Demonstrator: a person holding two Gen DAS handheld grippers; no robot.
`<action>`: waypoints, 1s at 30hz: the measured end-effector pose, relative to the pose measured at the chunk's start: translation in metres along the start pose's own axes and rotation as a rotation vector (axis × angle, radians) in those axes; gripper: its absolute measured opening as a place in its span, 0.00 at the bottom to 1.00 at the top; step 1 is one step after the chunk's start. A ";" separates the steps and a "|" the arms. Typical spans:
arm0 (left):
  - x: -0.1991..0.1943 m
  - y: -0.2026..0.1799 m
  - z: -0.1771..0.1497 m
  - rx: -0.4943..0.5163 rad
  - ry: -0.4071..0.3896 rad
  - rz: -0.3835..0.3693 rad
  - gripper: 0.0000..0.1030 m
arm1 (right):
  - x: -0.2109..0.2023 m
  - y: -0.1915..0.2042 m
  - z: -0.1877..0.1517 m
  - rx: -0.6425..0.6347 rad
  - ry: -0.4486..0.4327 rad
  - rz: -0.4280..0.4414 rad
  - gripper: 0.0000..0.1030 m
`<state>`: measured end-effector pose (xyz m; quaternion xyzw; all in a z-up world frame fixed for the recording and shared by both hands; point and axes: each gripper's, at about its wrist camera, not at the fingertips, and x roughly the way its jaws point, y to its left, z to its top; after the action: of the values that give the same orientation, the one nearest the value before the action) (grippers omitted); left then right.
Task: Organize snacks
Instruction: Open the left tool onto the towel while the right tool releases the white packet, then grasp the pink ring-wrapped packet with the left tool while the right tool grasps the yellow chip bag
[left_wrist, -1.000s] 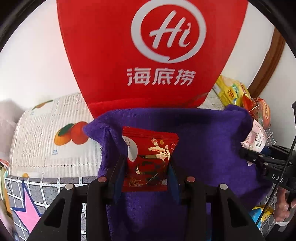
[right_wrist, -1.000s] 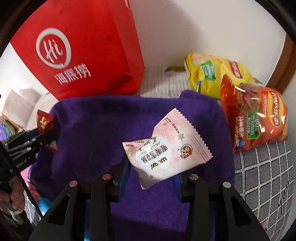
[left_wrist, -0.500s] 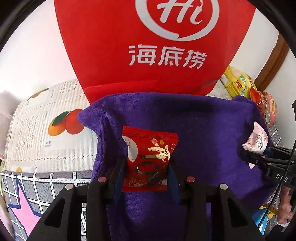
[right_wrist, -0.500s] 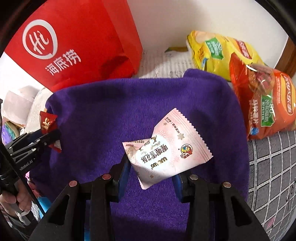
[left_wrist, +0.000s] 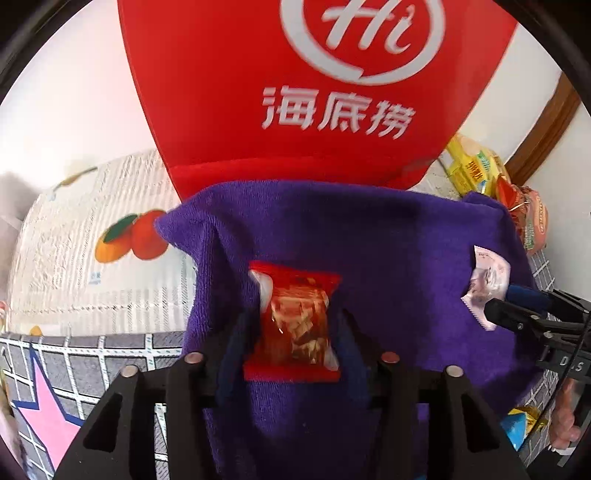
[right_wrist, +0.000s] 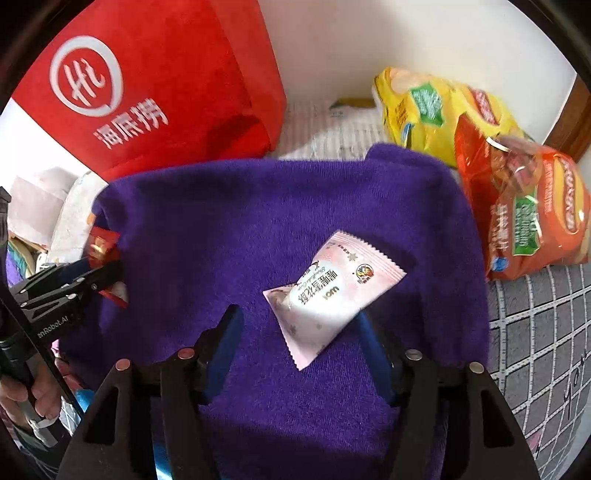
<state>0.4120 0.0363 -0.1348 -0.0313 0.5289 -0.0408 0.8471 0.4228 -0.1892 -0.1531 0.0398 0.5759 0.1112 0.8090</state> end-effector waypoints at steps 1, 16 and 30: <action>-0.006 -0.002 0.000 0.009 -0.013 0.009 0.55 | -0.005 0.001 0.000 0.005 -0.007 0.005 0.64; -0.098 0.002 -0.054 -0.014 -0.125 0.040 0.58 | -0.116 -0.015 -0.071 0.083 -0.245 -0.035 0.69; -0.132 0.025 -0.124 -0.068 -0.127 0.038 0.58 | -0.105 -0.023 -0.180 0.033 -0.234 -0.063 0.64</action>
<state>0.2437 0.0738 -0.0734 -0.0526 0.4757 -0.0048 0.8780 0.2238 -0.2468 -0.1208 0.0479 0.4800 0.0707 0.8731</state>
